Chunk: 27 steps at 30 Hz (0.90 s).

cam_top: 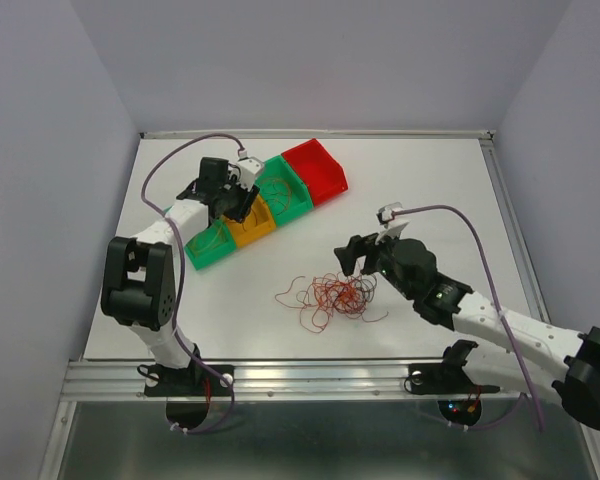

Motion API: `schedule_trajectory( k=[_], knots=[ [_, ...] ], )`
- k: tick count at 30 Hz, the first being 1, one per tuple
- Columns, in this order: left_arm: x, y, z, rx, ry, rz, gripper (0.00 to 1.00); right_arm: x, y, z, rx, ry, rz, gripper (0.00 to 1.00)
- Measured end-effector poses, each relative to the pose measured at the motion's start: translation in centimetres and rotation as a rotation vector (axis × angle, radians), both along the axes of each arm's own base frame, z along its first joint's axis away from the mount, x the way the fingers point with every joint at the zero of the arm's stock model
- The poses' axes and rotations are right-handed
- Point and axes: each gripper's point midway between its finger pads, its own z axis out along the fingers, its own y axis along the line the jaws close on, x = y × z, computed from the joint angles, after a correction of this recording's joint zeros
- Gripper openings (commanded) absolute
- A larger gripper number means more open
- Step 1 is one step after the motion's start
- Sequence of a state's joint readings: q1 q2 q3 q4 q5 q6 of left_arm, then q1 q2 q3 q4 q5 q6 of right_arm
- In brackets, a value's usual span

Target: Untangle the cables

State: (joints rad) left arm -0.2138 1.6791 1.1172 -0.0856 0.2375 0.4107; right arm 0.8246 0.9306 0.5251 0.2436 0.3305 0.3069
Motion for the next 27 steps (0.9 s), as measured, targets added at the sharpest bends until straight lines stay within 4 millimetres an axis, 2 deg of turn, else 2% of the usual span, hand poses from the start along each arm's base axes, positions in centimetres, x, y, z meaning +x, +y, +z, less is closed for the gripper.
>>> schedule_trajectory(
  k=[3,5,9,10,11,14,17,20,24,26,27],
  knots=[
    [-0.5,-0.3,1.1,-0.011,-0.012,-0.028,0.63,-0.4,2.3,-2.6,-0.066,0.098,0.106,0.83],
    [-0.9,-0.6,2.3,-0.022,-0.026,-0.058,0.66,-0.9,3.7,-3.6,-0.089,0.155,0.173,0.74],
    [-1.5,-1.7,5.9,-0.039,-0.101,-0.142,0.79,-1.9,5.2,-4.6,-0.099,0.230,0.243,0.72],
    [-1.7,-2.1,7.0,-0.046,-0.127,-0.162,0.80,-2.2,5.3,-4.9,-0.100,0.246,0.258,0.72],
    [-1.9,-2.3,7.7,-0.048,-0.145,-0.175,0.86,-2.6,5.6,-5.1,-0.102,0.260,0.274,0.72],
    [-3.0,-3.3,10.6,-0.063,-0.217,-0.230,0.86,-3.8,6.7,-6.3,-0.124,0.305,0.329,0.67],
    [-4.4,-4.2,12.6,-0.080,-0.280,-0.288,0.85,-4.4,8.0,-8.0,-0.167,0.357,0.366,0.64],
    [-6.8,-5.5,13.5,-0.099,-0.321,-0.385,0.85,-4.6,8.9,-9.5,-0.207,0.402,0.380,0.57],
    [-10.8,-7.7,12.2,-0.098,-0.311,-0.531,0.83,-4.8,9.0,-11.0,-0.247,0.448,0.382,0.54],
    [-12.6,-8.8,11.2,-0.098,-0.295,-0.599,0.83,-4.9,8.9,-11.4,-0.257,0.459,0.381,0.44],
    [-13.3,-9.1,10.7,-0.098,-0.286,-0.625,0.82,-5.0,8.8,-11.6,-0.261,0.465,0.379,0.26]
  ],
)
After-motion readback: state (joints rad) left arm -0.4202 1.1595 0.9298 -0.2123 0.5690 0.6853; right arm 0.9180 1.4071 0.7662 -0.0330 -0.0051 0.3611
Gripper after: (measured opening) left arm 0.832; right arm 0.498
